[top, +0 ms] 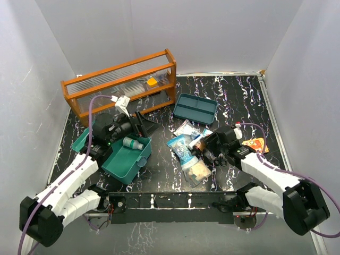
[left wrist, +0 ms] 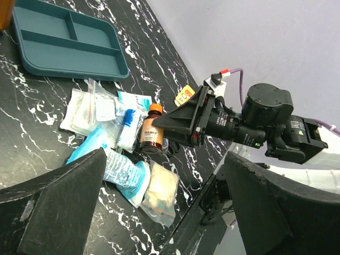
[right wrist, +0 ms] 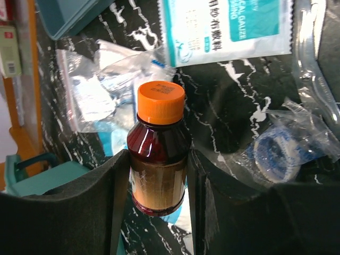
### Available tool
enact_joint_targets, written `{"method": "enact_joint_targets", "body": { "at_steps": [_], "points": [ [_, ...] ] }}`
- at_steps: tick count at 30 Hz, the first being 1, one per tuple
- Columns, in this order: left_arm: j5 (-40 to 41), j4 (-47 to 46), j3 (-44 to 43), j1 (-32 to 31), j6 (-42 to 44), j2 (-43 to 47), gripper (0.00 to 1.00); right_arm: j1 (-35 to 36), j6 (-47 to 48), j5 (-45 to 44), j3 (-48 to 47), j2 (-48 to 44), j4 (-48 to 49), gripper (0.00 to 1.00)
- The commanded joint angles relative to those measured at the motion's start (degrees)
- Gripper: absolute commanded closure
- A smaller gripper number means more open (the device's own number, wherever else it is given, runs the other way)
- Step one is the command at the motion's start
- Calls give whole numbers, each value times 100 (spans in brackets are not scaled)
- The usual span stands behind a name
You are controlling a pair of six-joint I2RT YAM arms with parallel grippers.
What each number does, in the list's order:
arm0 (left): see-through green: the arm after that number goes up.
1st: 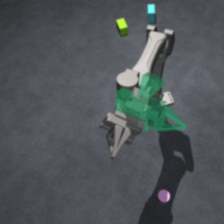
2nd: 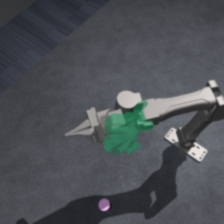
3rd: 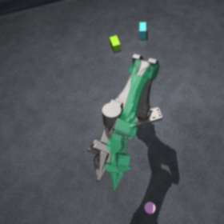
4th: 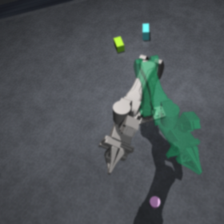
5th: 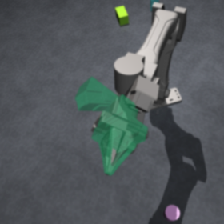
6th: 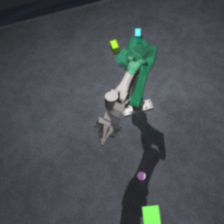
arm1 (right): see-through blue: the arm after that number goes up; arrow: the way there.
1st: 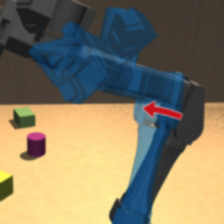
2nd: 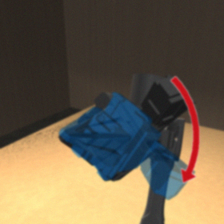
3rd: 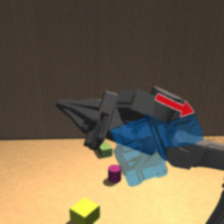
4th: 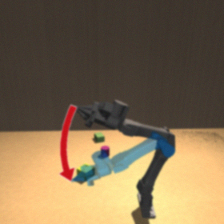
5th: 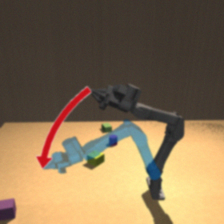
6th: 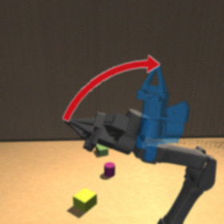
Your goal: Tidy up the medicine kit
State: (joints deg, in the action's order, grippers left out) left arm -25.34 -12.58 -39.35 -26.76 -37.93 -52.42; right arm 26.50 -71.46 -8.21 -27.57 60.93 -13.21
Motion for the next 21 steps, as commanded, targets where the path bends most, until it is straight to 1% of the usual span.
{"method": "enact_joint_targets", "body": {
  "at_steps": [1,8,13,17,21],
  "points": [
    [-304,-594,32,-91,-328,-294,9,-19,187,207,-179,-465,284,59],
    [-180,-675,-30,-350,-368,-642,10,-18,549,341,-469,-881,102,59],
    [-33,-831,-7,-529,-442,-776,10,-14,795,584,-655,-1029,168,59],
    [525,-1126,-11,-748,-502,-1041,10,-13,489,1150,-846,-1038,547,59],
    [854,-1416,-55,-931,-543,-1445,10,-14,205,1391,-1038,-903,909,59]
  ]
}}
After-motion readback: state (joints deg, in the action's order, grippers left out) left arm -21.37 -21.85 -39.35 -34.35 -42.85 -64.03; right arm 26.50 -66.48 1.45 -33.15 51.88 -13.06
